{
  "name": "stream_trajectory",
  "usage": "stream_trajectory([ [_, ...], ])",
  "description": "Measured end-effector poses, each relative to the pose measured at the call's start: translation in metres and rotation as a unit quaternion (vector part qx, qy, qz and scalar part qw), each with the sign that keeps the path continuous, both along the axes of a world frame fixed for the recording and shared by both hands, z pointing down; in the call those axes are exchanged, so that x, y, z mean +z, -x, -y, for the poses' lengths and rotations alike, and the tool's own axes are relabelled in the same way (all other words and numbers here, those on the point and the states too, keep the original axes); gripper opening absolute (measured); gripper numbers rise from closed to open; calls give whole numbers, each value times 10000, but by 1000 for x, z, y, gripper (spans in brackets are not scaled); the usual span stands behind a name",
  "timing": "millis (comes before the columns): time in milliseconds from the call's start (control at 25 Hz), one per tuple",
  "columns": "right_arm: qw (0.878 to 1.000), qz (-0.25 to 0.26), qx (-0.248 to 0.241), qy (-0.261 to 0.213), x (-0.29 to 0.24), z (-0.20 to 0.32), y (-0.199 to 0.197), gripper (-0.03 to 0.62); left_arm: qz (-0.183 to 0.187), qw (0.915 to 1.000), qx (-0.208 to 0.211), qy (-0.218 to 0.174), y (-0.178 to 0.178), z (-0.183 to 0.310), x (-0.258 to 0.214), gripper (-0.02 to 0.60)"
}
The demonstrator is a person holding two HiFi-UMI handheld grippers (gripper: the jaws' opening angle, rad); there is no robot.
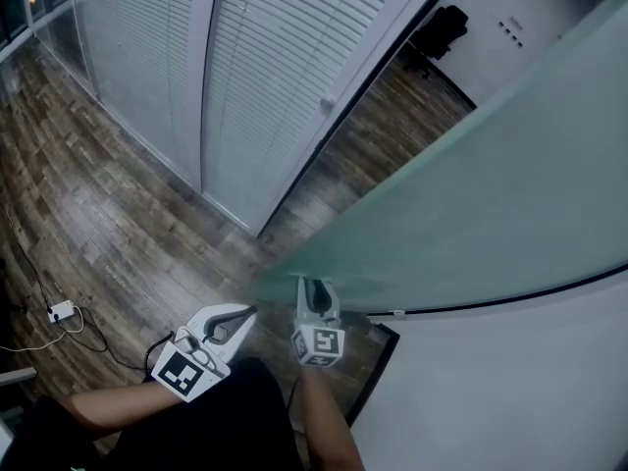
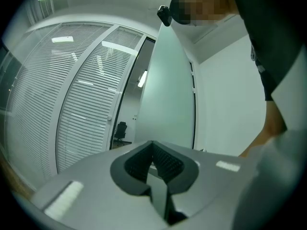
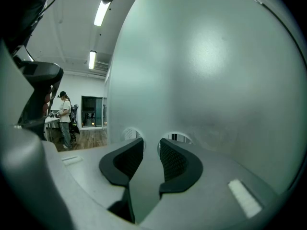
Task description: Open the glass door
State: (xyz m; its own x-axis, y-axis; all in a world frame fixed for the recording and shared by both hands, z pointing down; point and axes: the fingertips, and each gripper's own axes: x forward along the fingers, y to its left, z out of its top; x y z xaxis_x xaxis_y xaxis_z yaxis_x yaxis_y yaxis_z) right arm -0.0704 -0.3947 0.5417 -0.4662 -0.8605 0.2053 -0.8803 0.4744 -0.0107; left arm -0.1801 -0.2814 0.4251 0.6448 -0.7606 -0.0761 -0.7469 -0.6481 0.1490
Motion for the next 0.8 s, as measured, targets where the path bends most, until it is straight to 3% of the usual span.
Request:
stream_trajectory([
  [320, 9999, 100, -5, 71, -10, -48, 3, 110, 78, 9999, -25, 109, -6, -40, -11, -2],
  [800, 9998, 107, -126, 57, -7, -105, -11, 110, 89, 9990, -403, 180, -4, -119, -4, -2],
])
